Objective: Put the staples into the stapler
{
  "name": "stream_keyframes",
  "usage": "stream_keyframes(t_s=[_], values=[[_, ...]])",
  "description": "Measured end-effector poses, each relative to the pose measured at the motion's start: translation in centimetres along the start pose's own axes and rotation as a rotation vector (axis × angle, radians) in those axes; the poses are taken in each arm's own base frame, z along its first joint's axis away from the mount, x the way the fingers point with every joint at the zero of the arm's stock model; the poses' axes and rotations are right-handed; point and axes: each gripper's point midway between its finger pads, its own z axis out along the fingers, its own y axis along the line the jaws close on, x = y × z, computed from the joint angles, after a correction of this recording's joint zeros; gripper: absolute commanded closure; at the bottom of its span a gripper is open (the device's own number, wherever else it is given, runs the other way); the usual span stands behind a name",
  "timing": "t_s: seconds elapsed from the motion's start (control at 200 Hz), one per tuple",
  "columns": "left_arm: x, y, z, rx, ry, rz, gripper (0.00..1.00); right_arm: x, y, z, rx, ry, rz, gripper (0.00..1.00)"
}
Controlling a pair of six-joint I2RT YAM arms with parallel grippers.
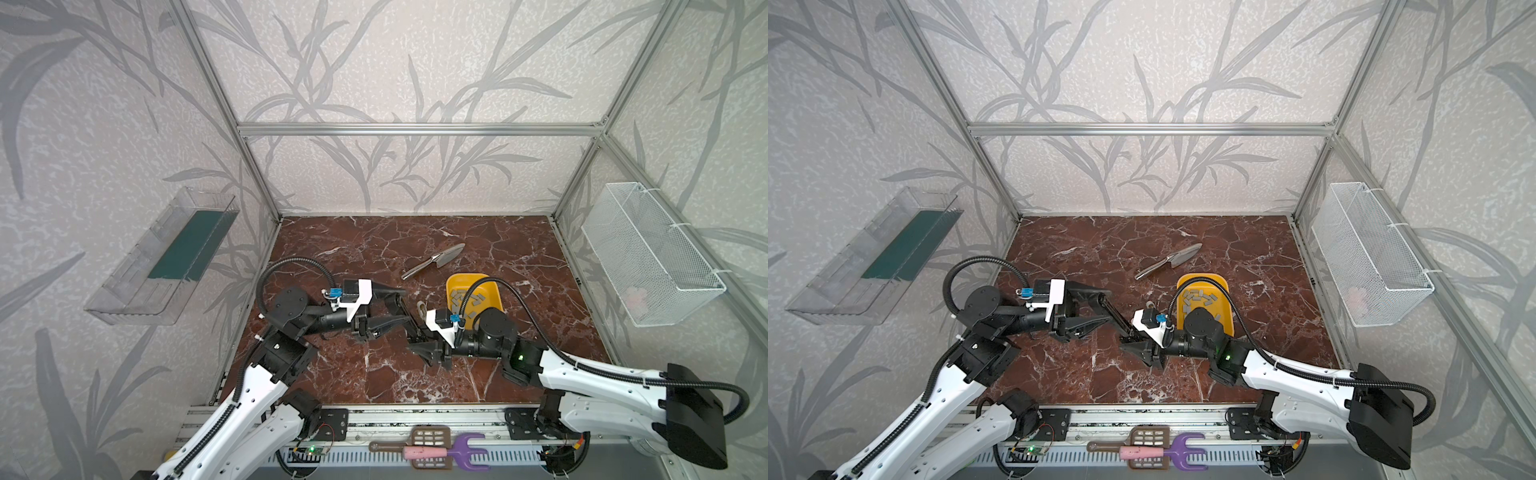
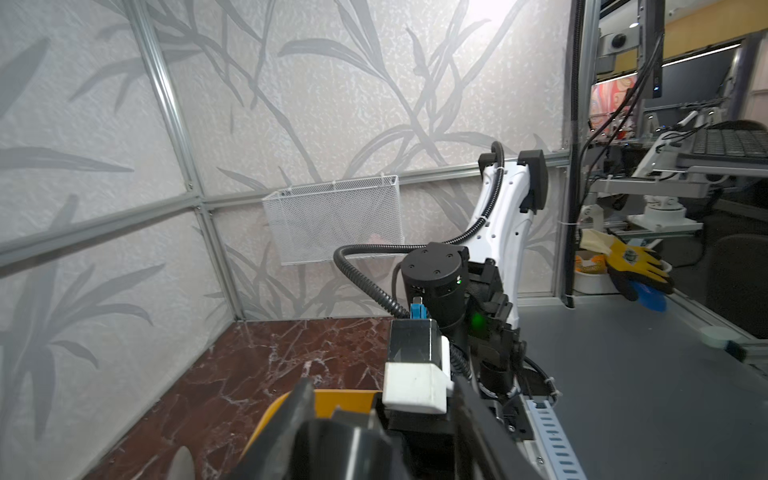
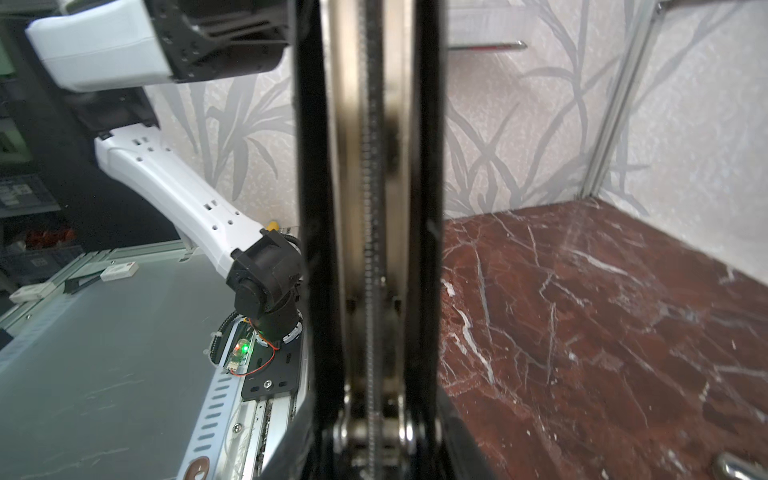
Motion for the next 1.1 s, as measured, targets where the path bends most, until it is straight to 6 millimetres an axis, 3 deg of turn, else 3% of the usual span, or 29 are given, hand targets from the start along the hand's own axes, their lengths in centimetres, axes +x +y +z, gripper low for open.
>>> stream_keyframes(t_s=[0.19,0.425,0.585,0.715,0.95,1.1], values=[[-1.4,2.3,-1.1,-0.18,-0.032,0.08,0.28,0.6,-1.0,0.6,0.096,0.061,0.089,1.0],[-2.2,6.6,-3.7,-0.478,-0.054,0.146,0.24,6.0,-4.6,1.6,0.351,0.299,0.262,1.0],[-1.7,8.8,-5.5,-0.632,-0.042,0.163,0.24,8.3,-4.5,1.4,0.414,0.41,0.298,1.0],[-1.7,9.4,-5.9,-0.668,-0.038,0.17,0.24,7.9,-5.0,0.6,0.478,0.414,0.315,1.0],[-2.2,10.2,-6.9,-0.741,-0.05,0.179,0.23,4.6,-7.2,-2.1,0.674,0.301,0.414,1.0],[-2.3,11.5,-8.3,-0.841,-0.05,0.179,0.22,4.5,-7.4,-2.7,0.733,0.304,0.444,1.0]])
